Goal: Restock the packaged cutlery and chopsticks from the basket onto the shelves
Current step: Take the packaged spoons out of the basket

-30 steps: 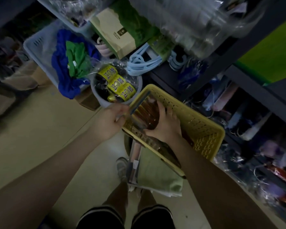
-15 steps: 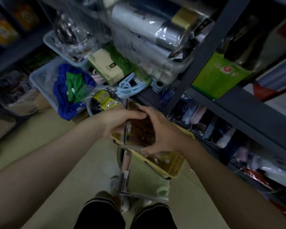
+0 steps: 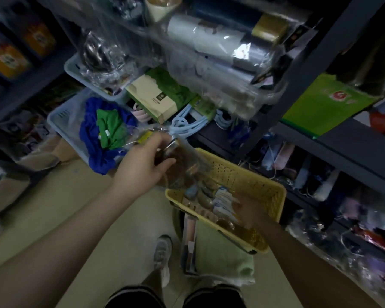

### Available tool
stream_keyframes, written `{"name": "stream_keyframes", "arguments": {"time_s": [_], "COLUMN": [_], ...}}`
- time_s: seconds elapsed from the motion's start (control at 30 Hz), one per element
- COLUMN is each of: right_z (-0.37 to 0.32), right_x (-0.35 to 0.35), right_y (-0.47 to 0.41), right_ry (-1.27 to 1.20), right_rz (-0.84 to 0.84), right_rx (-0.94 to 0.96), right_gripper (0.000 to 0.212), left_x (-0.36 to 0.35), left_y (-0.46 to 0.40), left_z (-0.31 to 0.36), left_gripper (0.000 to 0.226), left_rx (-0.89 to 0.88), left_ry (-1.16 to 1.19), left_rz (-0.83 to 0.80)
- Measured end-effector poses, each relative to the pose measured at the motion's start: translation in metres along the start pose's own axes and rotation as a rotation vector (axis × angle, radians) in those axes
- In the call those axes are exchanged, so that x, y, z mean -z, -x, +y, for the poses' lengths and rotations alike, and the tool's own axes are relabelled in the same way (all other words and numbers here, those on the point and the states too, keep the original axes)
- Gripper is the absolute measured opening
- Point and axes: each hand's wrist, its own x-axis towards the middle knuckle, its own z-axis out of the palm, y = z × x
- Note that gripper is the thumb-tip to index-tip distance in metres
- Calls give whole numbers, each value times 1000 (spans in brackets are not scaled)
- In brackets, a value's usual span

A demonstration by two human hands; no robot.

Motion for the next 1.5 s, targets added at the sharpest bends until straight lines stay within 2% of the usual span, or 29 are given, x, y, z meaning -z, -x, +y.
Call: {"name": "stream_keyframes", "arguments": {"time_s": [0.1, 0.2, 0.23, 0.3, 0.33, 0.4, 0.47, 0.53, 0.6, 0.67, 0.77, 0.83, 0.97, 1.03, 1.1, 1.13, 1.2, 1.4, 1.47, 1.5], "right_z": [6, 11, 13, 27, 34, 37, 26, 12, 3, -3, -15, -24, -31, -30, -26, -24, -16, 42, 60, 64], "right_x": [-38, -56, -62, -73, -80, -85, -79, -71, -63, -52, -24, -4, 26, 36, 46, 52, 65, 101, 109, 113], "right_y": [-37, -61, -68, -84, -89, -91, -90, -87, -82, -72, -47, -23, 46, 90, 134, 156, 195, 281, 288, 288], "right_ry": [83, 67, 100, 200, 226, 352, 441, 435, 327, 37, -346, -402, -459, -750, -991, -1043, -1097, -1289, -1365, -1376], "right_rz": [16, 65, 60, 108, 86, 96, 51, 58, 50, 40, -120, -148, -90, -18, 81, 140, 272, 706, 781, 759], "right_rx": [-26, -94, -112, -84, -84, -97, -89, -135, -223, -301, -366, -375, -319, -337, -333, -320, -272, -234, -227, -202], "right_gripper": [57, 67, 74, 106, 111, 85, 68, 51, 33, 32, 35, 39, 58, 56, 39, 28, 21, 26, 20, 17], "left_x": [-28, -46, -49, -49, -49, -48, -48, -49, -47, -46, -44, -41, -15, 6, 24, 31, 39, 32, 19, 11], "left_y": [8, 16, 16, 13, 9, 0, -5, -7, -9, -11, -10, -7, -7, -9, -10, -9, -6, 5, 12, 16], "left_z": [-37, -59, -64, -71, -73, -73, -70, -64, -55, -43, -21, -6, 22, 41, 65, 79, 109, 200, 230, 244], "left_gripper": [36, 34, 34, 36, 36, 38, 39, 37, 35, 33, 35, 31, 30, 31, 33, 34, 34, 31, 31, 31], "left_rx": [-36, -70, -64, -34, -26, -31, -24, -35, -75, -97, -156, -257, -435, -504, -557, -572, -594, -698, -705, -700], "left_ry": [25, 58, 72, 87, 86, 58, 46, 47, 35, 13, -25, -70, -83, -55, 13, 70, 179, 471, 531, 540], "left_rz": [-83, -151, -144, -84, -62, -50, -80, -118, -146, -183, -244, -254, -194, -147, -94, -76, -39, 95, 134, 157]}}
